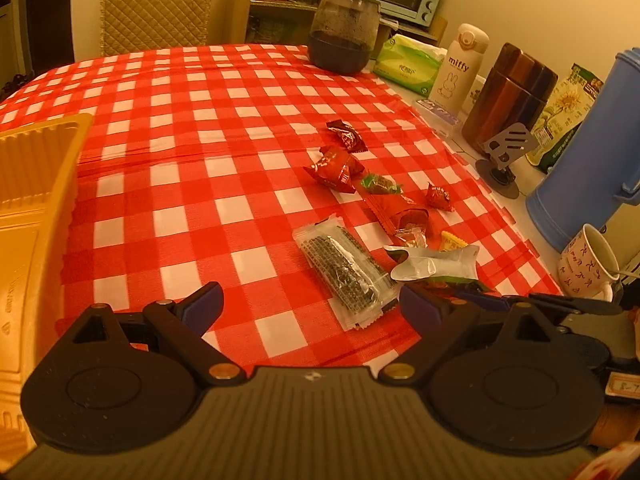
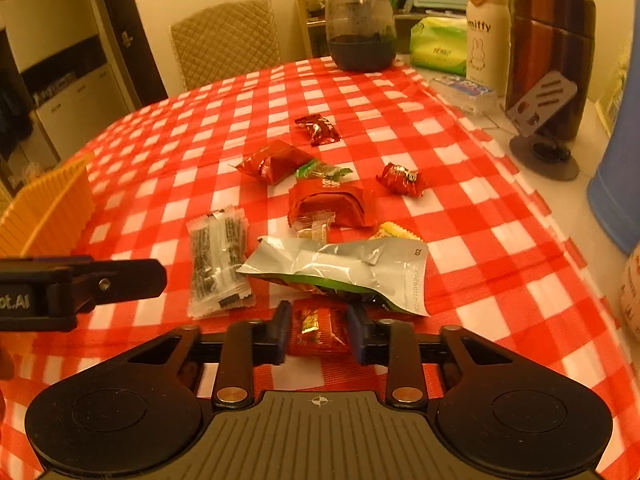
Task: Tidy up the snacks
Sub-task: 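Grasp the clear packet of dark sticks with the left tool while the right tool grasps a red candy, then carry both snacks over the orange tray and open both tools to drop them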
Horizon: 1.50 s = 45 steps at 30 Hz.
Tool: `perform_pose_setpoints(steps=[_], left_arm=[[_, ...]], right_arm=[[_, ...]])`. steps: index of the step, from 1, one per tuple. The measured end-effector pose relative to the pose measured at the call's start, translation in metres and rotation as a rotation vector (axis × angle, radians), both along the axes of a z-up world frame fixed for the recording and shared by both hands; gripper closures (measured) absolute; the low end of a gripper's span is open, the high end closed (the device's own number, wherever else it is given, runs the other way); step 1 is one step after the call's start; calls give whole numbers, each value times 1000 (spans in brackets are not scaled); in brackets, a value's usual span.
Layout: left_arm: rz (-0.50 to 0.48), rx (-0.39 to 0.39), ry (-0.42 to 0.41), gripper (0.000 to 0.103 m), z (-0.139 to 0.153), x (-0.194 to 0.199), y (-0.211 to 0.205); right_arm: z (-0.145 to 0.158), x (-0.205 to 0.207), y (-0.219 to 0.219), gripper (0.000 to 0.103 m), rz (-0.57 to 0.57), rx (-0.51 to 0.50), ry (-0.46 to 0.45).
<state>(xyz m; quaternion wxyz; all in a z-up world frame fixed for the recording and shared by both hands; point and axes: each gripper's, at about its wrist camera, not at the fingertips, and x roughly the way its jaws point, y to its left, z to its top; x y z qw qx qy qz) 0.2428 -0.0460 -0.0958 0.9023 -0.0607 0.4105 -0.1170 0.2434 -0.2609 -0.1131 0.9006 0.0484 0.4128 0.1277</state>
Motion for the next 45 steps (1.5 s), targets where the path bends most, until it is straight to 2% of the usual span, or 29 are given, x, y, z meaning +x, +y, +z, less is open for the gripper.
perform_pose_setpoints(steps=[5,10,12,16,22,24,25,29,31,32,33,37,40,45], left_arm=[[-46,-11,4,12,-4,9,-6],[-106,-29,26,21,-10,25,-17],[-115,-23,35,25,-13,32,-22],[-113,-7,42,27,-21,46,-30],[-115,77,31,35,-26,47,-26],[-119,107,23,47,-27,45,-24],[-125,119,18,49,-27,45,-24],[-182,138,-4,49,-29,50,-31],[-231,194,-26,49,-31,51,-40],[-252,209,-36,55,-31,51,-42],[-261,201,-35,67,-30,50,-42],[-232,185,2,68,-25,46,-37],[-208,189,-3,69,-17,34,-31],[-152,147,-14,69,9,7,-12]], right_arm=[[3,-4,-3,79,18,-13,-11],[12,-18,-14,79,-4,13,-14],[13,-23,-17,79,-10,9,-11],[13,-28,-22,79,-27,-4,-5],[13,-28,-23,79,-32,-13,-5],[14,-27,-22,79,-33,-12,-8],[14,-27,-22,79,-34,-11,-10],[13,-24,-21,79,-36,-6,-10],[13,-23,-22,79,-43,-3,-8],[13,-23,-22,79,-47,-2,-7],[14,-24,-23,79,-51,-2,-8],[18,-28,-26,79,-61,1,-13],[24,-31,-27,79,-62,2,-21],[46,-37,-26,79,-58,17,-57]])
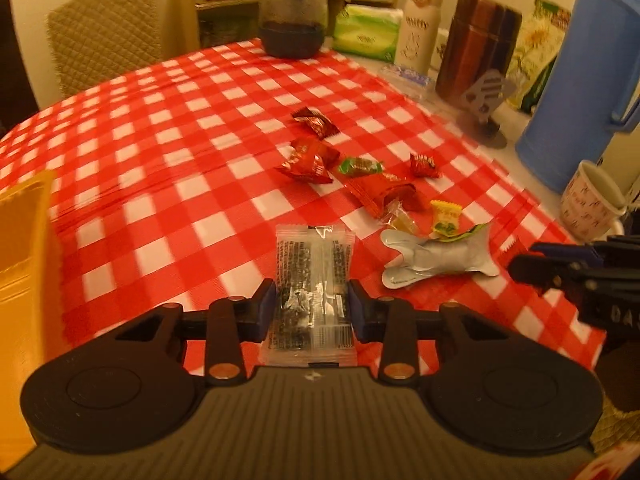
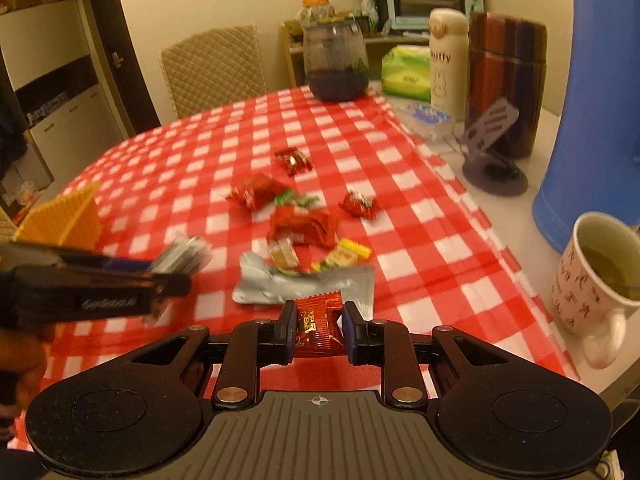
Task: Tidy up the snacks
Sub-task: 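Carry both snacks over the orange tray and open both tools to drop them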
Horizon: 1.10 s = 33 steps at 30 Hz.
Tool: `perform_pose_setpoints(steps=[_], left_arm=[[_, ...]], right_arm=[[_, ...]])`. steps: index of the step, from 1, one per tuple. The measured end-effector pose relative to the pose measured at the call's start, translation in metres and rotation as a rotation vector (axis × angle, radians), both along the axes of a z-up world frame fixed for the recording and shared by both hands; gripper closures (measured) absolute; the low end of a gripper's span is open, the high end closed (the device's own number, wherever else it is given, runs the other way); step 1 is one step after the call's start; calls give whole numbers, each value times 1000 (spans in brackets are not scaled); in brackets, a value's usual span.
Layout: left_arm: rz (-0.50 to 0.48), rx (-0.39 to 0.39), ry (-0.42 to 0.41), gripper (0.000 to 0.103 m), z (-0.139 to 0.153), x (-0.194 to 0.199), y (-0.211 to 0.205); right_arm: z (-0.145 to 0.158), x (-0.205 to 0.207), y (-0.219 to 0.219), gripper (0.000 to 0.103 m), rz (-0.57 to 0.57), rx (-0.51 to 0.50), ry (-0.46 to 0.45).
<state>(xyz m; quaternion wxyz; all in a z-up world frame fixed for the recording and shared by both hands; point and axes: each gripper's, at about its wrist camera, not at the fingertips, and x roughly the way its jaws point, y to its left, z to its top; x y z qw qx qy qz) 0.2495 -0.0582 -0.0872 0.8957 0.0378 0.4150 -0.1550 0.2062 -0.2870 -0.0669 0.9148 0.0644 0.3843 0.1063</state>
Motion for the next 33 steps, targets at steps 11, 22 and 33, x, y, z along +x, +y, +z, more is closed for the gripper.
perform_pose_setpoints(steps=[11,22,33], left_arm=[[183,-6,-75,69,60,-74,78],[381,27,-83,68,80,-115,172],[428,4,-61,68,65,-106,226]], right_arm=[[65,-18,62,79,127,68,-109],[81,-30,192,79,355,121,-107],[49,-10,259,79,419,93,-40]])
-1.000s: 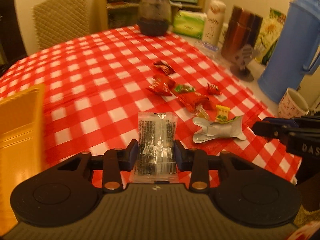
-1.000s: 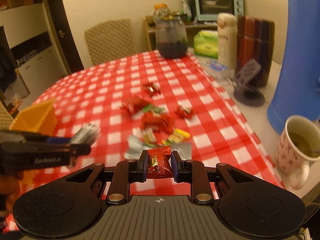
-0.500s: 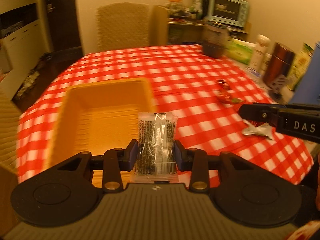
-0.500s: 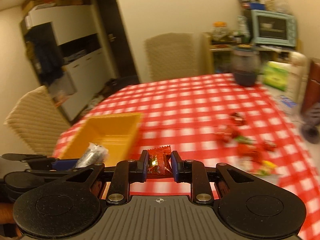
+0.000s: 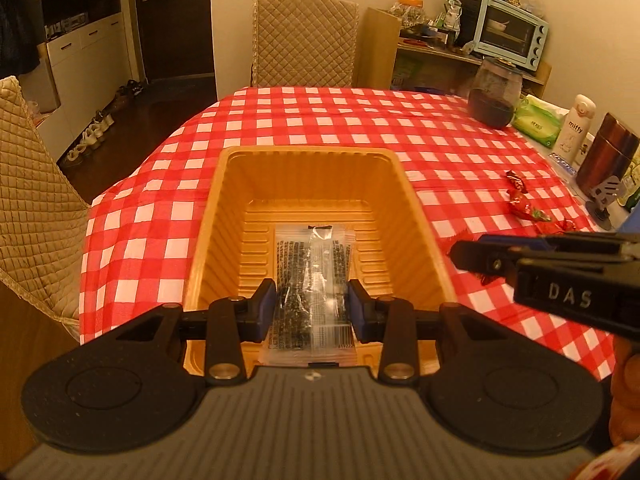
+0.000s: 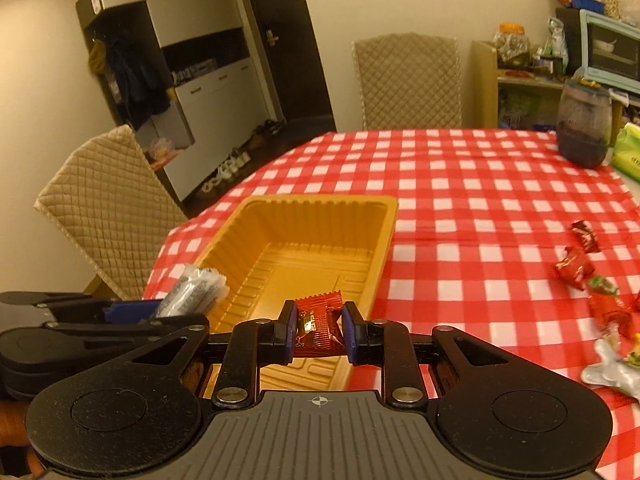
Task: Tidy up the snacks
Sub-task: 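Carry both snacks over the orange tray and open both tools to drop them, then move both open tools back to the snack pile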
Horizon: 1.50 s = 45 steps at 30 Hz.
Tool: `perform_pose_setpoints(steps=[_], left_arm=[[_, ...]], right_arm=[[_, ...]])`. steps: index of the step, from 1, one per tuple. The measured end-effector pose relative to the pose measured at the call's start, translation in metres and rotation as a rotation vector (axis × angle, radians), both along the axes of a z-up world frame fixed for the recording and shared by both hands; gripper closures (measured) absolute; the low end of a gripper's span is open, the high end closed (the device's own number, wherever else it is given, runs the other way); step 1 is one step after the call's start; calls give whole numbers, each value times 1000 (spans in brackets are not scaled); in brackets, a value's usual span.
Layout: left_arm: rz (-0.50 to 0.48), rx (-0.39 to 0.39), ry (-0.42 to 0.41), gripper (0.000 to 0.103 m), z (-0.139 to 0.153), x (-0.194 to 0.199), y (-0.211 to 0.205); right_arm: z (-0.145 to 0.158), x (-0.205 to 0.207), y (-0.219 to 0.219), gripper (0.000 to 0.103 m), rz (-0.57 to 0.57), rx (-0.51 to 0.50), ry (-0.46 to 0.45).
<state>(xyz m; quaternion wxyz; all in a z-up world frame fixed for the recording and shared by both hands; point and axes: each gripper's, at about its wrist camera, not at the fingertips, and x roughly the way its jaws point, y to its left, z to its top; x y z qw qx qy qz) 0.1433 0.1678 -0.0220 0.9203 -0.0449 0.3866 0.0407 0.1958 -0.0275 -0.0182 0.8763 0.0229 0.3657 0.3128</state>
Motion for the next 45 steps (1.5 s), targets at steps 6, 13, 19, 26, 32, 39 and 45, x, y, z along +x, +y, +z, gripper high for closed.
perform_pose_setpoints(steps=[6,13,19,26,32,39,45], left_arm=[[-5,-6,11,68,-10,12,11],[25,-19,2,67,-13,12,20],[58,-34,-16,67,-8,4,31],[91,-40,-22,67,-3,-9,39],[102,-52,-36,67,5,-21,36],[84,-66,-57,63,17,-34,13],[37,-89,-79,60,28,-40,-20]], right_arm=[[-16,14,14,79,2,-22,28],[-25,20,27,79,18,-33,41],[-28,19,31,79,29,-36,51],[-25,21,30,63,33,39,82],[-9,14,7,49,-26,72,61],[10,-6,-39,49,-137,74,43],[30,-30,-84,49,-233,66,7]])
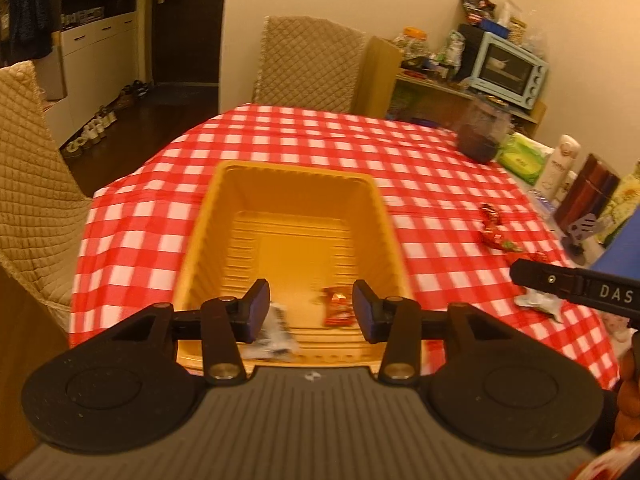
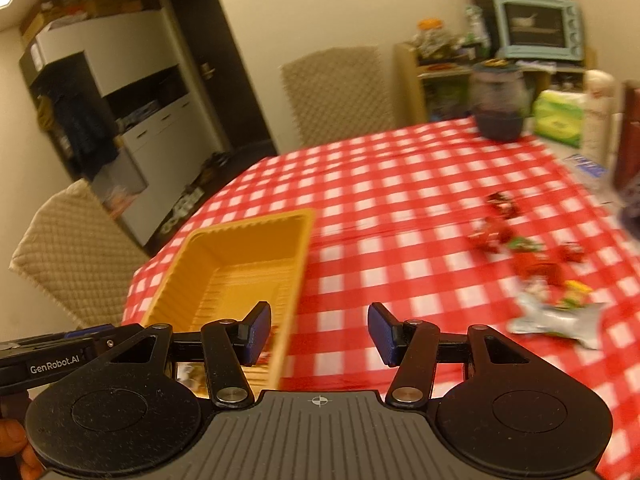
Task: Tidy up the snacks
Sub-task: 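Move both open tools back to the snack pile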
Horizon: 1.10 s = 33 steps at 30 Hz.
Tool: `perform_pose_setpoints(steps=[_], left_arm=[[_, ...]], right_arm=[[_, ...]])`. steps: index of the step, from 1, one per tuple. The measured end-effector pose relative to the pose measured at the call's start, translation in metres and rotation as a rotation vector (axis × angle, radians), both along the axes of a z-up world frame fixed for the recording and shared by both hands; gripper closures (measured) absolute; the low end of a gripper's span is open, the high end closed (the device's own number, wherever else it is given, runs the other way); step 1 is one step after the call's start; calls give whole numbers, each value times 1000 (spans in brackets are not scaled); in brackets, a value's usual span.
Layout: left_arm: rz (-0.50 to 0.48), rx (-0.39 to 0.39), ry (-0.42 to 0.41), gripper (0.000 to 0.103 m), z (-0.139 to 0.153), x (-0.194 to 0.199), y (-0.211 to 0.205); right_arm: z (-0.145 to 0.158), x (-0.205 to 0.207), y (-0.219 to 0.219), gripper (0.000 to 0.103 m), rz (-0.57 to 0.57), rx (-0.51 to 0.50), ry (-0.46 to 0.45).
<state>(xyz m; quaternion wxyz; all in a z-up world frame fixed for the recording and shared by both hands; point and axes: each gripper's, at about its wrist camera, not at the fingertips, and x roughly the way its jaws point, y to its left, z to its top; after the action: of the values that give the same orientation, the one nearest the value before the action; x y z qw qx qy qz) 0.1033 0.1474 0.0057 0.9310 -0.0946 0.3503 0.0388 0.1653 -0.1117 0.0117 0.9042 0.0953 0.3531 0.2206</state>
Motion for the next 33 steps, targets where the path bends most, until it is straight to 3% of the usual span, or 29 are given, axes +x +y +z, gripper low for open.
perform_pose_setpoints(steps=[8,17,26,33], left_arm=[[-109,-4,-16,52,10,8,-59],[-211,2,-18,41,13,23,-113],[-274,19,18,36,0,53,-148],[-337,29,68,35,-28,93,-175]], right_arm=[[20,-23,-76,49,-146,-47,-46],[14,-33,-159,48,-291,-90,-29],[-24,-9,-201,48,-290,-123,30],[-63,29,-211,48,-231,-146,65]])
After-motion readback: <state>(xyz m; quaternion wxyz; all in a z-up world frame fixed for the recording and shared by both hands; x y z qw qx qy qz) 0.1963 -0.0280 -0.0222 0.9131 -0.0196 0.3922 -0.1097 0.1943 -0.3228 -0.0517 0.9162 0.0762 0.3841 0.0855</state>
